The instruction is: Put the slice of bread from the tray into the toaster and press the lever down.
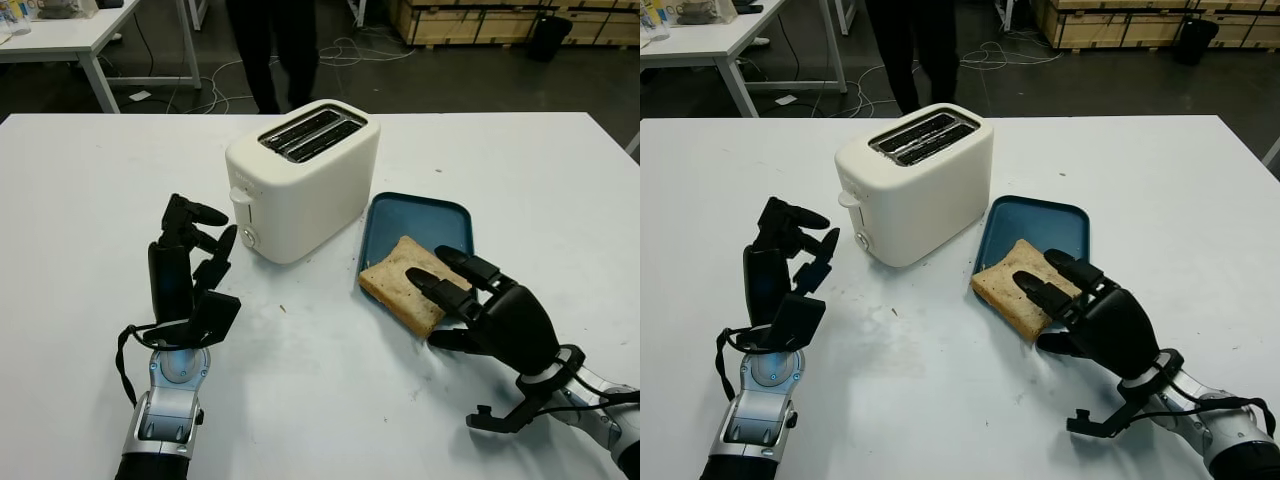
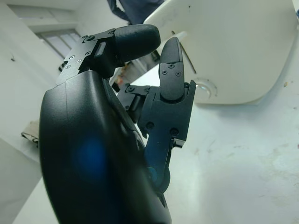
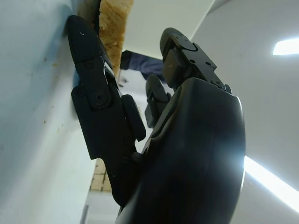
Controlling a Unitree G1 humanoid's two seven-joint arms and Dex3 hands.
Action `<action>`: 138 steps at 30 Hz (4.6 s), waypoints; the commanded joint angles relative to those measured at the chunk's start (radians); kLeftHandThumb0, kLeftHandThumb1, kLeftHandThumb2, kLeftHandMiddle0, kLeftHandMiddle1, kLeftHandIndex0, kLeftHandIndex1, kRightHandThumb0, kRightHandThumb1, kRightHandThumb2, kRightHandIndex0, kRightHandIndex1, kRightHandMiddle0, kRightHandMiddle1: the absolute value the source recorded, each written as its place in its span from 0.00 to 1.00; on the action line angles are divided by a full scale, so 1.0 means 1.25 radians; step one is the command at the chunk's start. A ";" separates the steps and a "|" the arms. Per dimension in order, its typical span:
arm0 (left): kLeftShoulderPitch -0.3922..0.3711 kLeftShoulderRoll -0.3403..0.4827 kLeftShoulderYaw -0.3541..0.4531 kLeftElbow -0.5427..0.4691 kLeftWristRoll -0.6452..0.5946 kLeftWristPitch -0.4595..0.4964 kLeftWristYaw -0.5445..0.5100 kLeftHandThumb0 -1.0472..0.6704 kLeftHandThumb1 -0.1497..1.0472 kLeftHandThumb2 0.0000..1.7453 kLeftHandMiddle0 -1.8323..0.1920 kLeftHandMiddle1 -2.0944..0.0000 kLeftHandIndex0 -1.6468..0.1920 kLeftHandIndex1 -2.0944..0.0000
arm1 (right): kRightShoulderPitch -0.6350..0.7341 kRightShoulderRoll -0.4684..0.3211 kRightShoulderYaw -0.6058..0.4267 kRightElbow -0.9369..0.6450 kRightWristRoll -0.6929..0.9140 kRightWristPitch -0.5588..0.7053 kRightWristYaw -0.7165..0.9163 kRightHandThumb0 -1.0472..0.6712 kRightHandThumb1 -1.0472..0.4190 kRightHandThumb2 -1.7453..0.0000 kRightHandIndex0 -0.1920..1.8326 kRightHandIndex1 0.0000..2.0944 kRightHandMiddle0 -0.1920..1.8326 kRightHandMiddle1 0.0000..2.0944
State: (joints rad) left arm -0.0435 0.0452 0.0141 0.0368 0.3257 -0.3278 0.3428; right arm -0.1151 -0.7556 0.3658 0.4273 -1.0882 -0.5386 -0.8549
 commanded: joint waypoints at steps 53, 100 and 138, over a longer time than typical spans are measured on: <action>0.040 -0.008 -0.012 -0.083 0.010 -0.028 -0.003 0.39 0.89 0.14 0.58 0.17 0.73 0.19 | -0.107 0.019 -0.042 -0.165 -0.005 0.046 -0.086 0.39 0.09 0.90 0.55 0.83 0.43 0.75; 0.032 -0.020 -0.033 -0.083 0.013 -0.016 -0.009 0.40 0.89 0.15 0.57 0.17 0.74 0.18 | -1.210 0.203 0.085 0.688 0.278 -0.094 0.606 0.33 0.09 0.83 0.65 0.83 0.52 0.83; 0.054 -0.036 -0.021 -0.098 0.025 -0.010 0.003 0.40 0.89 0.15 0.59 0.17 0.74 0.18 | -1.199 0.287 0.203 0.739 0.192 -0.018 0.534 0.33 0.09 0.86 0.62 0.83 0.51 0.83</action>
State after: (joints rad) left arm 0.0134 0.0035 -0.0135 -0.0744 0.3493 -0.3426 0.3393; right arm -1.6082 -0.4007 0.6146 1.3484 -0.8350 -0.5683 -0.1833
